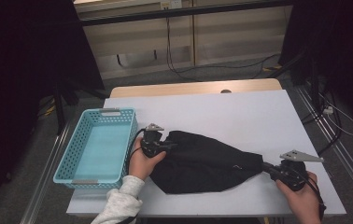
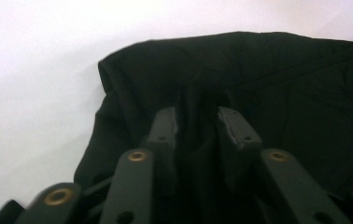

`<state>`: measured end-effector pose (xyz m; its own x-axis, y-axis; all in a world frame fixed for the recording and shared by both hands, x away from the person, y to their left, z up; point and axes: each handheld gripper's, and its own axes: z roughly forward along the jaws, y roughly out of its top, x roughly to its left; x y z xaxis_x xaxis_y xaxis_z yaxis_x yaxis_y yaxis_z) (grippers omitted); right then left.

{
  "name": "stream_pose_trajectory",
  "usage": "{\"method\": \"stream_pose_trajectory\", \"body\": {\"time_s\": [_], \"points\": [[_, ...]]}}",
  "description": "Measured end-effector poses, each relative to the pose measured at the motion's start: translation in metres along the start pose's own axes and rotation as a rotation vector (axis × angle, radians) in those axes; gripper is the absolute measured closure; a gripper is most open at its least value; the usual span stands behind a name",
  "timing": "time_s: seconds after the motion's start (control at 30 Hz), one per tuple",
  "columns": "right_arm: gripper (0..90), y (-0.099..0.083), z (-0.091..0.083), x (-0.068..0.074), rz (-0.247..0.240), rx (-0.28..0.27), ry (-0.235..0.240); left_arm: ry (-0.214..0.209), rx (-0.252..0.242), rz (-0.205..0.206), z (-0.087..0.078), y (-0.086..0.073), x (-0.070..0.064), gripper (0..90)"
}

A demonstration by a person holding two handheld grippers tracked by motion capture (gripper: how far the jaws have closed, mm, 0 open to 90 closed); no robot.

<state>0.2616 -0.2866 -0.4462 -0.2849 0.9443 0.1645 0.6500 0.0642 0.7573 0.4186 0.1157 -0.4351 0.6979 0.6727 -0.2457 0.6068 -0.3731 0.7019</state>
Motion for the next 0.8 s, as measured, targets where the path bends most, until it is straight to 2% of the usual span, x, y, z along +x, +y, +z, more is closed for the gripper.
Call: {"method": "stream_pose_trajectory", "body": {"time_s": [0.03,0.1,0.2,0.3,0.37,0.43,0.53,0.7,0.8], "points": [[89.3,0.000,0.000,0.000,0.000,-0.004,0.000,-0.006,-0.006,0.005,-0.003,0.002,0.001,80.4],[89.4,0.001,-0.002,0.000,0.001,-0.014,0.001,-0.026,-0.047,-0.005,-0.011,0.006,0.002,84.4],[89.6,0.003,-0.005,-0.001,0.010,-0.039,0.005,-0.051,-0.097,-0.015,-0.024,0.012,0.005,85.3],[90.0,0.005,-0.008,-0.002,0.014,-0.065,-0.008,-0.050,-0.151,-0.024,-0.036,0.016,0.008,85.7],[90.0,0.006,-0.012,-0.005,0.026,-0.095,-0.011,-0.066,-0.182,-0.034,-0.042,0.016,0.010,85.8],[90.0,0.006,-0.014,-0.006,0.035,-0.097,-0.001,-0.063,-0.173,-0.026,-0.044,0.015,0.010,85.8],[90.0,0.006,-0.010,-0.004,0.031,-0.085,0.010,-0.061,-0.161,-0.039,-0.043,0.009,0.012,85.8],[78.3,0.013,0.003,0.005,-0.008,-0.068,0.028,-0.051,-0.138,-0.044,-0.037,-0.004,0.014,85.7],[66.5,0.020,0.014,0.006,-0.015,-0.062,0.024,-0.052,-0.132,-0.046,-0.035,-0.009,0.014,85.6]]}}
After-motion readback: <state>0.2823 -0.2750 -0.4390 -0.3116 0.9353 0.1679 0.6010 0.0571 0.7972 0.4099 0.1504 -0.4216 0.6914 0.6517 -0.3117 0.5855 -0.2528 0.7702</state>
